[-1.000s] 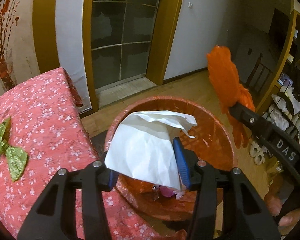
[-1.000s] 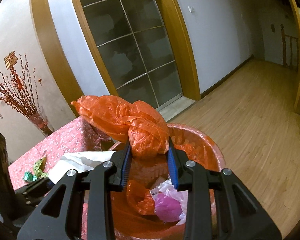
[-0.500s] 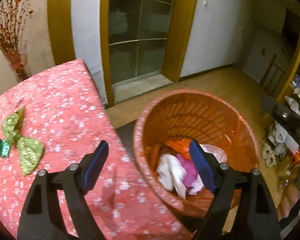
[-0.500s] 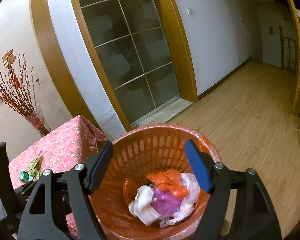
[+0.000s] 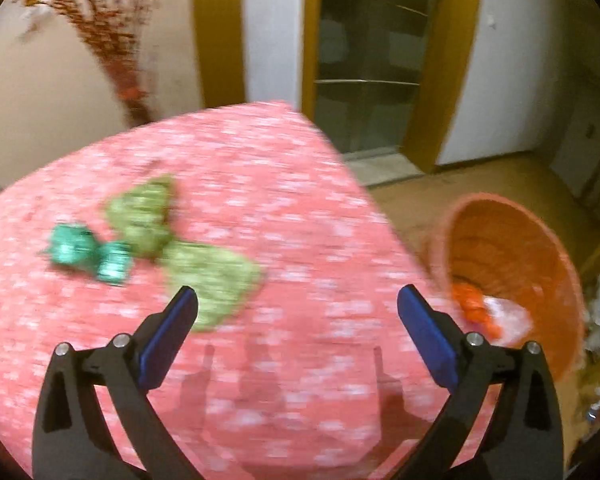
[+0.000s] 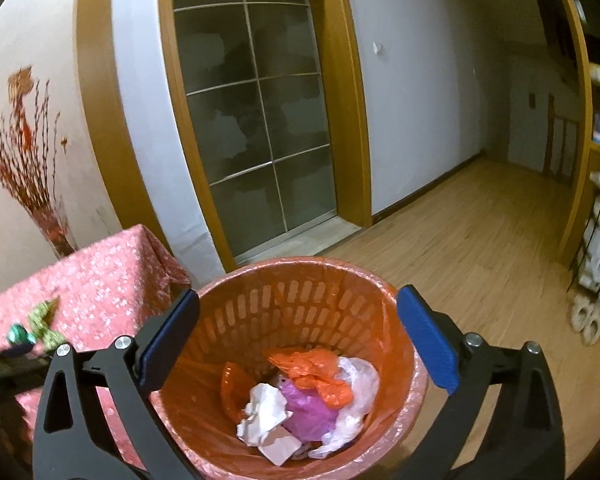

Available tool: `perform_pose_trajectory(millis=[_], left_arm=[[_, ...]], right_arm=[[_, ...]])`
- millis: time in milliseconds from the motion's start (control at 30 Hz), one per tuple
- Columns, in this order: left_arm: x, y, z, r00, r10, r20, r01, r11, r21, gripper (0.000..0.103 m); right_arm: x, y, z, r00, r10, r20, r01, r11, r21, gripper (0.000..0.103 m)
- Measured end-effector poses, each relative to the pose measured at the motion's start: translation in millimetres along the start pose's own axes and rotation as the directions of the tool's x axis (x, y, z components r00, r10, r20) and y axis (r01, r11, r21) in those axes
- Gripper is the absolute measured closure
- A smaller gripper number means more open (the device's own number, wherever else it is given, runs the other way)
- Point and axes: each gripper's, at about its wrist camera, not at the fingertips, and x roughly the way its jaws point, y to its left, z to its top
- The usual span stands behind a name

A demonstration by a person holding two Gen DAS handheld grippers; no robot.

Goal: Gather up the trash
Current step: 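Grasp the green plastic bag with the left tool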

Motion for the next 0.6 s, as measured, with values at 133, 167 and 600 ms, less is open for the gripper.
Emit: perform_pose_trajectory(millis=[133, 167, 600], left_arm=[[-5, 49, 2, 0.989, 0.146, 0.027, -0.146, 0.989, -0.025, 0.005], [-6, 57, 4, 0.985, 0.168, 0.033, -0.167, 0.985, -0.031, 0.005], [22, 179, 34, 0.959, 0.28, -0.039, -0.281, 0.929, -0.242, 0.005]], right_arm=[[-3, 14, -4, 1.0, -0.012, 0.019, 0.013, 0.999, -0.046, 0.005], [-3, 16, -5, 1.0, -0.012, 0.02, 0.013, 0.999, -0.051, 0.005], [-3, 42, -15, 0.999, 0.028, -0.014, -0.03, 0.995, -0.095, 0.005]])
